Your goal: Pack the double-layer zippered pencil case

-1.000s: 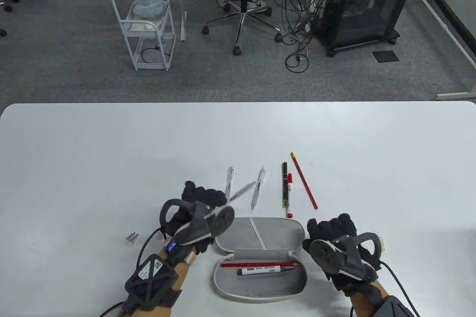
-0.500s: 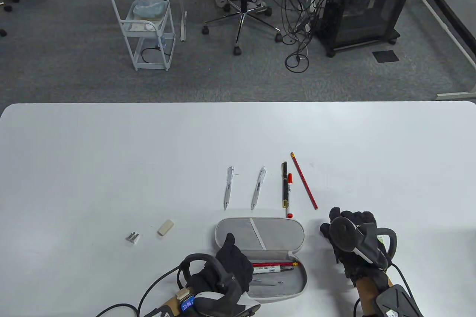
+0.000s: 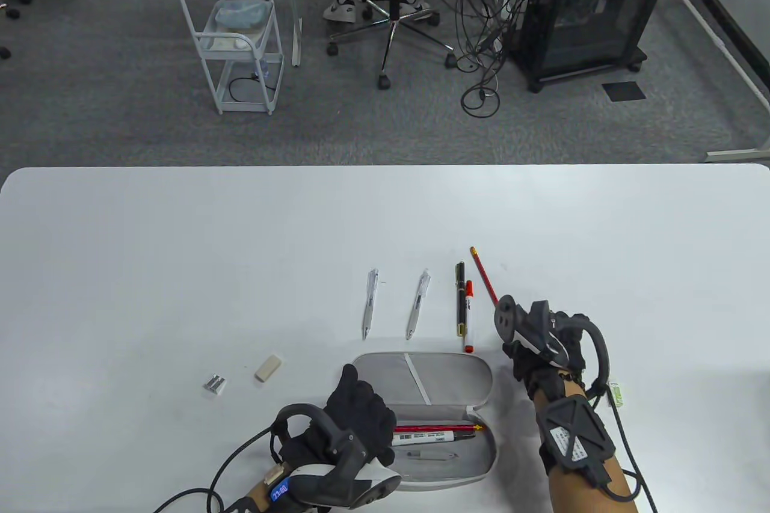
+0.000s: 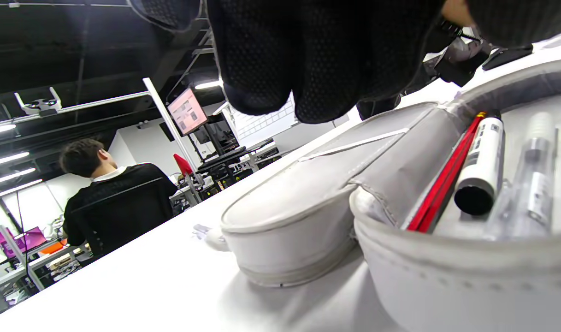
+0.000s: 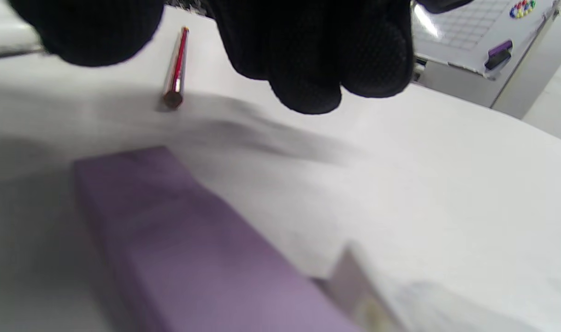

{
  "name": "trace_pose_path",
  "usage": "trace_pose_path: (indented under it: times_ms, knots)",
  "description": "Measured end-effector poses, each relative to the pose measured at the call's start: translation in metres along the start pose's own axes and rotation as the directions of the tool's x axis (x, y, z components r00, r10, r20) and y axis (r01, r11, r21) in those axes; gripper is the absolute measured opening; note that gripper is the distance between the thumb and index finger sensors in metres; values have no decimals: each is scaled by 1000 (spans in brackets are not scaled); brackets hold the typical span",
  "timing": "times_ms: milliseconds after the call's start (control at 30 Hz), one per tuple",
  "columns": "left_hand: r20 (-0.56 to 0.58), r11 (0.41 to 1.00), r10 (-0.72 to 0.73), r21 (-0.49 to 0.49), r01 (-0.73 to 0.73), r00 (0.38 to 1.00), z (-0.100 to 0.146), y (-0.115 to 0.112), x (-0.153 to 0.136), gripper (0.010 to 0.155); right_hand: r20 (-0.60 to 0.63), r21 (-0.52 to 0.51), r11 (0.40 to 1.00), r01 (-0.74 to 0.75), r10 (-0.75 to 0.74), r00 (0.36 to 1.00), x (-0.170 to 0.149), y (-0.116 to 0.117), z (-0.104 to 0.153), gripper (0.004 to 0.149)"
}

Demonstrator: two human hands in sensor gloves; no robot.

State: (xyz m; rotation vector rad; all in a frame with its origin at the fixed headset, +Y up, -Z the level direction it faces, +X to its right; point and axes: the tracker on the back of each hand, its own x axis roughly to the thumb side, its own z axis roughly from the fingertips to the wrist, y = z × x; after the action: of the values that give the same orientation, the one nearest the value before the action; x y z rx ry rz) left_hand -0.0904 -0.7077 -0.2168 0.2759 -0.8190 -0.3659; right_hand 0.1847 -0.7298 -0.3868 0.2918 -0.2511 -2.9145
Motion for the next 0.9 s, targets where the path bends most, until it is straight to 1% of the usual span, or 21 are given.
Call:
trace_pose_path:
  times_ms: [100,167,233,300,400,433,467,567,600,700,767,833,867,900]
  knots:
    - [-23,1000,18,2,-18,1000,3,0,-5,57,-33,78,997,-9,11,999,8,2,-15,74]
    - [-40,1000,23,5,-23,999,4,1,-8,57,-60,143,989,-46,55,997,12,7,-25,75]
    - [-53,1000,30,11,-29,998,6,1,-11,57,-67,153,987,-45,56,996,14,4,-34,75]
    - [-60,999,44,9,-44,997,6,0,-14,57,-88,187,982,-13,30,996,13,2,-40,68]
    - [-69,998,57,0,-57,996,6,-1,-16,58,-102,164,986,-12,29,994,13,0,-49,55]
    - [-69,998,57,-2,-57,996,6,-2,-16,58,-95,170,985,-24,41,995,14,0,-51,52]
    - [-70,998,58,-4,-59,996,6,-2,-17,57,-92,184,982,-29,47,995,15,0,-52,52]
    - [-72,997,72,-13,-73,995,5,-4,-18,58,-88,288,958,-9,36,996,14,1,-58,52]
    - [-73,997,76,-16,-78,994,5,-4,-18,57,-85,299,954,9,17,996,12,2,-59,52]
    - [-73,997,78,-18,-80,994,5,-3,-18,54,-86,285,957,60,-37,996,6,6,-59,56]
    - [-76,997,76,-20,-77,994,6,-2,-19,53,-75,216,972,97,-83,994,0,9,-55,57]
    - [-87,996,80,-27,-83,993,6,-4,-22,53,-52,170,974,148,-141,989,-8,10,-48,55]
    - [-94,996,80,-31,-84,992,7,-4,-24,53,-36,164,973,163,-160,987,-11,9,-44,54]
    - [-107,996,77,-41,-82,991,7,-6,-28,53,8,132,973,189,-191,982,-14,5,-35,52]
